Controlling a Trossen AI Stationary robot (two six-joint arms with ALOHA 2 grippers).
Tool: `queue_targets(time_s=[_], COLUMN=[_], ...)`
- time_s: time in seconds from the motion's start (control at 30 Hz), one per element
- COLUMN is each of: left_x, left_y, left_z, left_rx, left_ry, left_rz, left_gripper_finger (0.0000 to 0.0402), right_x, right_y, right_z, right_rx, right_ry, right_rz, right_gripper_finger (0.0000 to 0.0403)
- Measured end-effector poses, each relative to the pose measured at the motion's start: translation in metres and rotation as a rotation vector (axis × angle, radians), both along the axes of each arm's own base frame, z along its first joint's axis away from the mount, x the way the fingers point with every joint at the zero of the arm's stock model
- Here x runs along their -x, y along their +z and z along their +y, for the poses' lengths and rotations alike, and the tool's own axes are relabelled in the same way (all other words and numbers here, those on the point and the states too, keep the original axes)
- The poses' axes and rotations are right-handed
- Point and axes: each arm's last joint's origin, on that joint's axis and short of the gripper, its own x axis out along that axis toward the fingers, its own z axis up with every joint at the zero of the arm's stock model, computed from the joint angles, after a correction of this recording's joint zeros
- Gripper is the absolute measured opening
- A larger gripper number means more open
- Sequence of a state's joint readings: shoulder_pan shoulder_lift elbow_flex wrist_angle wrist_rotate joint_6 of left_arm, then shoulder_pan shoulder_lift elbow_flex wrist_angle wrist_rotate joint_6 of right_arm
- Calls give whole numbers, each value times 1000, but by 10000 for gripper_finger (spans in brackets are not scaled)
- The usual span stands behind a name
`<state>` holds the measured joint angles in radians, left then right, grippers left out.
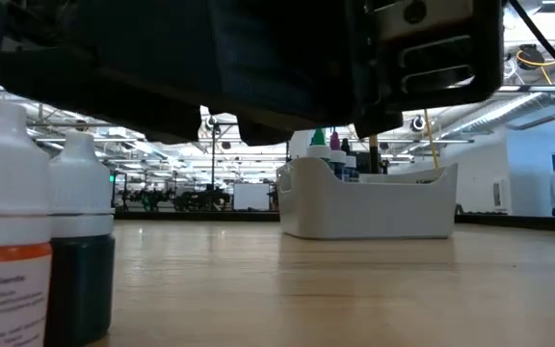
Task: Pick & Place food coloring
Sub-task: Put the blue food coloring bottle into the gray bin
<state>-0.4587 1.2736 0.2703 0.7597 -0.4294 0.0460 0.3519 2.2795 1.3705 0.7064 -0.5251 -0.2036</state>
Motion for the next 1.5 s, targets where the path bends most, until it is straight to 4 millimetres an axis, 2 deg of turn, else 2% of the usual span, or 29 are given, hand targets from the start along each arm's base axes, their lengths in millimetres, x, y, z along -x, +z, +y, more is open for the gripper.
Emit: queue_targets(time_s=[0.23,0.6,1.07,1.23,1.5], left_x=[0,0,0,0,0], left_y=[0,0,0,0,0], left_z=[0,0,0,0,0], left_rx=[2,-2,-22,-23,-51], left_ry=[0,-1,-5,-6,-12], left_rz=[1,1,0,0,-2], left_gripper_finger=[21,21,21,21,21], right_x=[3,3,5,8,6], right_y=[-8,-9,-8,-8,-14], right_z=[-1,-1,6,12,9], right_rx=[37,50,77,89,107], right_ry=[32,33,8,29,-25], right_rz=[65,66,36,21,37], right_gripper_finger=[194,193,131,123,123])
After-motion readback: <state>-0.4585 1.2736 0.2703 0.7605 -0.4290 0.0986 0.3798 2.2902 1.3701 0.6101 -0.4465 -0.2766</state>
